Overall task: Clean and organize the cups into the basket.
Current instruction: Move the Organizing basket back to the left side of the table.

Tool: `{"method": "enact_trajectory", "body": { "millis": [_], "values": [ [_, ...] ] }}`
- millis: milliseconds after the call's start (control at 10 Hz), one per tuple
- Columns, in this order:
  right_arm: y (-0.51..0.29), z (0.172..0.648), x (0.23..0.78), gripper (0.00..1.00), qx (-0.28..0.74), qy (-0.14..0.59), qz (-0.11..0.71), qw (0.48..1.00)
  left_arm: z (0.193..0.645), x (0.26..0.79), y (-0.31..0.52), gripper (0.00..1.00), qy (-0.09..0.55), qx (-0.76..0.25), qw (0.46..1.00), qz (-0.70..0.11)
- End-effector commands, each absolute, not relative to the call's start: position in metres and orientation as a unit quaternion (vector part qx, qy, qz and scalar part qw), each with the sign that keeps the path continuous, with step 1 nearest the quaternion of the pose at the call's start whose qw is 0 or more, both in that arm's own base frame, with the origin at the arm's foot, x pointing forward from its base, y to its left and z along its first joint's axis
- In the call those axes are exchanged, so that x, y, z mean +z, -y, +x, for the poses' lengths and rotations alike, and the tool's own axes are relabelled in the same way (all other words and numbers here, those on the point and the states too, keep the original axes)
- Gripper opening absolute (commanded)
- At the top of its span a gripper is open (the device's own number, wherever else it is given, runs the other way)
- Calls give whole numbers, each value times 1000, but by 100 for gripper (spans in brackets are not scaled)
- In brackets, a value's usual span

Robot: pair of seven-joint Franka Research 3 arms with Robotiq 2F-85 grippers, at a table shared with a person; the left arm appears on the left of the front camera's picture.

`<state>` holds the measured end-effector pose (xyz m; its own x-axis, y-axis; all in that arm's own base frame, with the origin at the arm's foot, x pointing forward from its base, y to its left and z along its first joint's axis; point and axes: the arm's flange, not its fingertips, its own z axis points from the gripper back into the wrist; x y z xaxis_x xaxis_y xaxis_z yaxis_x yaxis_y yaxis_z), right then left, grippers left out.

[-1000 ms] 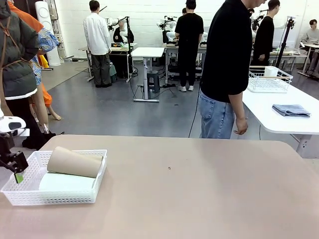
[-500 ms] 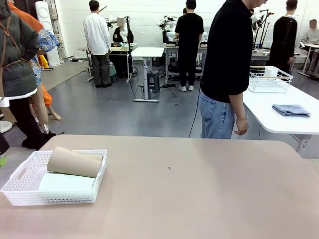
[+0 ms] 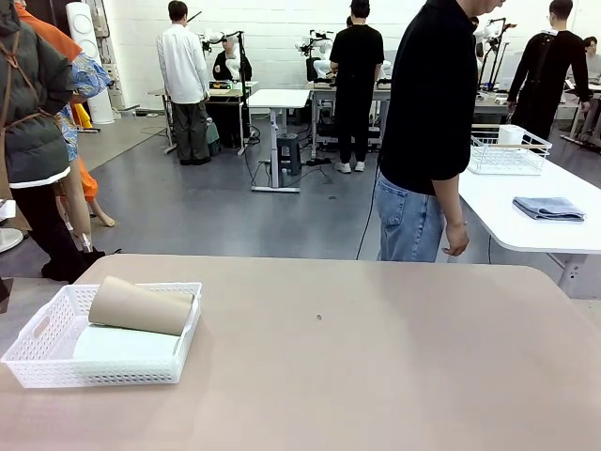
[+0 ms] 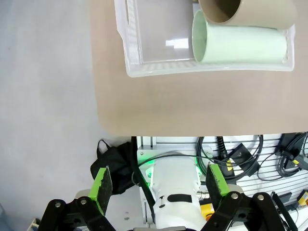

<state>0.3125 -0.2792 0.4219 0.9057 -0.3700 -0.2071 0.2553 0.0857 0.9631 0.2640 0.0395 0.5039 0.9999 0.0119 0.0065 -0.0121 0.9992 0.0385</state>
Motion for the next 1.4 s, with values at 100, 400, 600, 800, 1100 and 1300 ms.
{"method": "enact_trajectory", "body": {
  "millis": [100, 400, 600, 800, 1100, 1300],
  "values": [
    [277, 309, 423, 100, -212, 44, 646, 732, 266, 506, -42, 100, 15, 0, 1000, 15],
    [277, 309, 423, 100, -212, 44, 646, 732, 260, 534, -89, 100, 65, 5, 965, -256],
    [277, 309, 423, 100, -212, 44, 646, 732, 245, 563, -139, 100, 102, 9, 897, -429],
    [277, 309, 423, 100, -212, 44, 646, 732, 240, 580, -187, 100, 92, -12, 844, -529],
    [277, 309, 423, 100, -212, 44, 646, 732, 249, 563, -255, 100, 48, -47, 819, -569],
    [277, 309, 423, 100, -212, 44, 646, 732, 256, 534, -294, 100, 43, -56, 810, -583]
  ]
}}
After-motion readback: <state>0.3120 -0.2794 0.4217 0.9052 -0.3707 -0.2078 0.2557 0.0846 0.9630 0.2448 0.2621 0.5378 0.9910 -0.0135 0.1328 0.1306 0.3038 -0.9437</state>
